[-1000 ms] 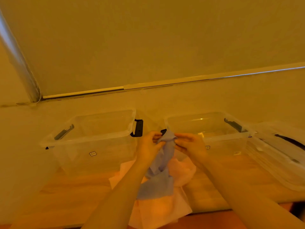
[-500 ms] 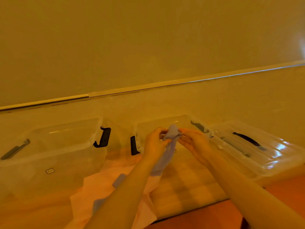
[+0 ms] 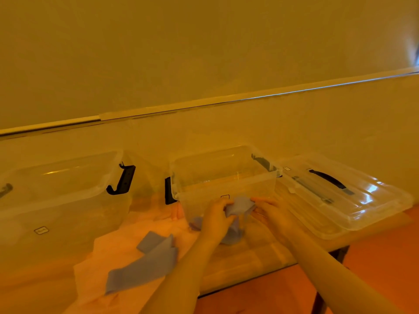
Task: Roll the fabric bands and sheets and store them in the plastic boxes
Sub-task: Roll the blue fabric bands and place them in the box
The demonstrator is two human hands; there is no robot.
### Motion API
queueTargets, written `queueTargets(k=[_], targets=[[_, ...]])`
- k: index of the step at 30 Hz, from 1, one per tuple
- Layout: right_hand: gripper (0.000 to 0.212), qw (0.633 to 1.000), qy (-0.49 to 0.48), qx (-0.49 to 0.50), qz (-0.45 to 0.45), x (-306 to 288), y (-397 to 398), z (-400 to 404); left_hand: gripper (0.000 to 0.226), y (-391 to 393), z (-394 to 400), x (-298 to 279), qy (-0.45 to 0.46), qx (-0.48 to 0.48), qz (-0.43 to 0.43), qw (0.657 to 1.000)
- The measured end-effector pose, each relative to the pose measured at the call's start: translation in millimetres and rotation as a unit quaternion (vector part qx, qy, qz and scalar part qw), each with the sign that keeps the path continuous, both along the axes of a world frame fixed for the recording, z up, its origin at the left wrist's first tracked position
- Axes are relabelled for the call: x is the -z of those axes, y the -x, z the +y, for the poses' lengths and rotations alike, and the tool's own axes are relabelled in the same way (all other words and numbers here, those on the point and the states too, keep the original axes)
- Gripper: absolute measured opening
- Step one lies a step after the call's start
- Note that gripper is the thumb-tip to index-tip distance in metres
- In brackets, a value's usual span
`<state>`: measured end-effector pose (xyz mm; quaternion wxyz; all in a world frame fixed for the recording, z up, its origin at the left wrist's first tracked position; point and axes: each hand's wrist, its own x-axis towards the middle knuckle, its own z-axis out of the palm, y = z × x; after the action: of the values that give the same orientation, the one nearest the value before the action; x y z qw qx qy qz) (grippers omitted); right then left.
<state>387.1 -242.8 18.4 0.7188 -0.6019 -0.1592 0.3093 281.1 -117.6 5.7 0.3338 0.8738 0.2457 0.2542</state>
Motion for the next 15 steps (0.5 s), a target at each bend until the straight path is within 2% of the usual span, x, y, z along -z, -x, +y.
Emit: queueTargets(k=[4,7,10,13,15], targets=[[0.027,0.990,0.085,0.012,-0.113,2,5,-1,0.039,7,2,8,-0.013,-0.011,0.022,1.000],[0.027,0.981,0.089,0.028,-0.169,-7,10,4,0.032,23,9,3,-0.002,-0.017,0.020,1.000],[0.025,0.984,0.063,0.012,-0.165,-11,21,15,0.031,49,21,-1,-0.019,-0.025,0.001,1.000],[0.022,0.987,0.058,-0.032,-0.145,-8,41,31,0.031,88,34,-7,-0.024,-0.072,-0.044,0.996],[0.025,0.985,0.066,-0.071,-0.143,-8,62,42,0.032,116,47,-8,-0.056,-0.097,-0.034,0.993]])
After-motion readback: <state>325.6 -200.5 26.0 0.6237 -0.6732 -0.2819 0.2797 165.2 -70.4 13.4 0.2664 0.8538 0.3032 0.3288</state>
